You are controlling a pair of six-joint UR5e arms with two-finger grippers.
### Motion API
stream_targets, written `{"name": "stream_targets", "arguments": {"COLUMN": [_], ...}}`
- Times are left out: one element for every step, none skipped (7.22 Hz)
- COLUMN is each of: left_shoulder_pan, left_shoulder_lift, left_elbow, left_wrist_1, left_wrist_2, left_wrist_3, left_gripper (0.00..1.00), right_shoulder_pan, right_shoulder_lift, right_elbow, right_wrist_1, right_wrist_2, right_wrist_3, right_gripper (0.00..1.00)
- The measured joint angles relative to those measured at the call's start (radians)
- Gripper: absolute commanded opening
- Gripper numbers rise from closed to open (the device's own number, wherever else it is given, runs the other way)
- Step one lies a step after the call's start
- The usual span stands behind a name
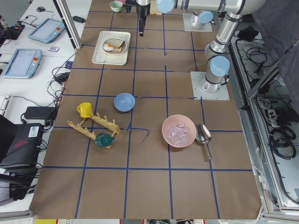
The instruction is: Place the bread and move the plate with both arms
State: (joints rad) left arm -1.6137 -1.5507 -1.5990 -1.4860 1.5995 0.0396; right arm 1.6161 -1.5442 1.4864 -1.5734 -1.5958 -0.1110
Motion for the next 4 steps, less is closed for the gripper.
{"name": "stream_targets", "arguments": {"left_shoulder_pan": [0.0, 0.0, 0.0, 0.001], "left_shoulder_lift": [-0.001, -0.002, -0.001, 0.0], "left_elbow": [-0.001, -0.001, -0.001, -0.001], "left_wrist_1": [0.019, 0.026, 0.028, 0.027], "left_wrist_2": [0.001, 0.002, 0.002, 0.003], "left_wrist_3": [0.002, 0.003, 0.003, 0.003], "left_gripper": [1.0, 1.0, 1.0, 1.0], "right_shoulder_pan": [0.0, 0.0, 0.0, 0.0], "right_shoulder_lift": [0.001, 0.001, 0.001, 0.002], "right_elbow": [0.0, 0.0, 0.0, 0.0], "right_wrist_1": [-0.002, -0.003, -0.002, -0.001], "right_wrist_2": [0.0, 0.0, 0.0, 0.0], "right_wrist_3": [0.0, 0.0, 0.0, 0.0], "right_gripper": [1.0, 1.0, 1.0, 1.0]}}
